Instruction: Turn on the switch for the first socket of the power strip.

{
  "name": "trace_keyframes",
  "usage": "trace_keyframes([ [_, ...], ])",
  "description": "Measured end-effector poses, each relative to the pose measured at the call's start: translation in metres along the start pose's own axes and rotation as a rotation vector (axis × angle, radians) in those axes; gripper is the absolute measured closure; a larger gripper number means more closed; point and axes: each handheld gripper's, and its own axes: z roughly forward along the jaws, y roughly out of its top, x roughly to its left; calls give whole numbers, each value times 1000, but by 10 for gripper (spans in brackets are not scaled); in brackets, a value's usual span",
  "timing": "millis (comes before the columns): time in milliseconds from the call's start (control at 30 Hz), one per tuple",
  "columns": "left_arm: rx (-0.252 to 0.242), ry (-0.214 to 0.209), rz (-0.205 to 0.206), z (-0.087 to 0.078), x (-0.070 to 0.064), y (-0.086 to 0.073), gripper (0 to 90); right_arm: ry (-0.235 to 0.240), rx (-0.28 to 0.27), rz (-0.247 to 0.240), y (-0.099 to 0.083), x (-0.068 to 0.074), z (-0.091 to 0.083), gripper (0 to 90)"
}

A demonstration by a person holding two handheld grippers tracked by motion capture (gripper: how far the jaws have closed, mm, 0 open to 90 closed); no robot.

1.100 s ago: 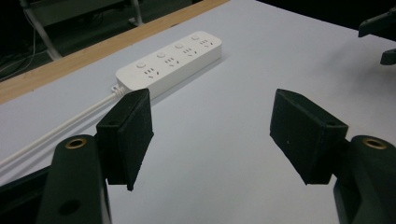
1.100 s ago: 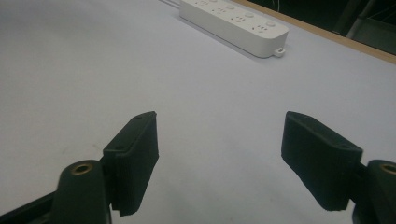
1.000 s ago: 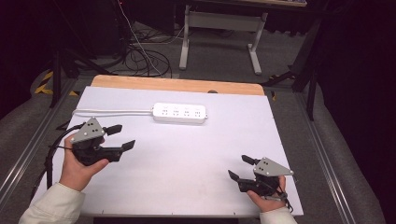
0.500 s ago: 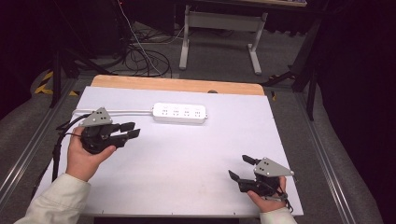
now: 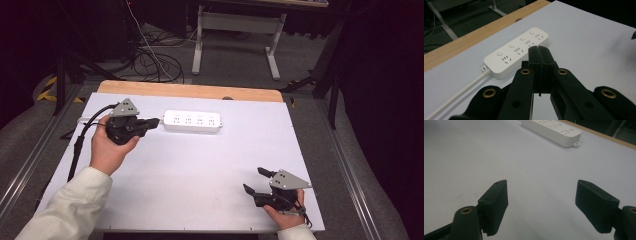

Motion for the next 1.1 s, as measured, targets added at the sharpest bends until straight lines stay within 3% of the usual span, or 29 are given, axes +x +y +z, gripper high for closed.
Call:
trace_keyframes([
  [200,-12,-12,-13,23,6,9,900,7,3,23,-3,-2,-1,271],
  [367,-39,4,-24,40,12,11,900,10,6,19,-4,-1,0,271],
  [500,-54,22,-43,54,20,9,900,12,2,22,-4,-1,-1,271],
  [700,-60,17,-100,76,31,2,900,18,-3,22,-4,0,-1,271],
  [800,-60,39,-95,84,36,-1,900,26,-9,22,-4,0,-1,271],
  [1100,-71,45,-118,104,44,-7,900,27,-13,23,-5,0,-3,271],
])
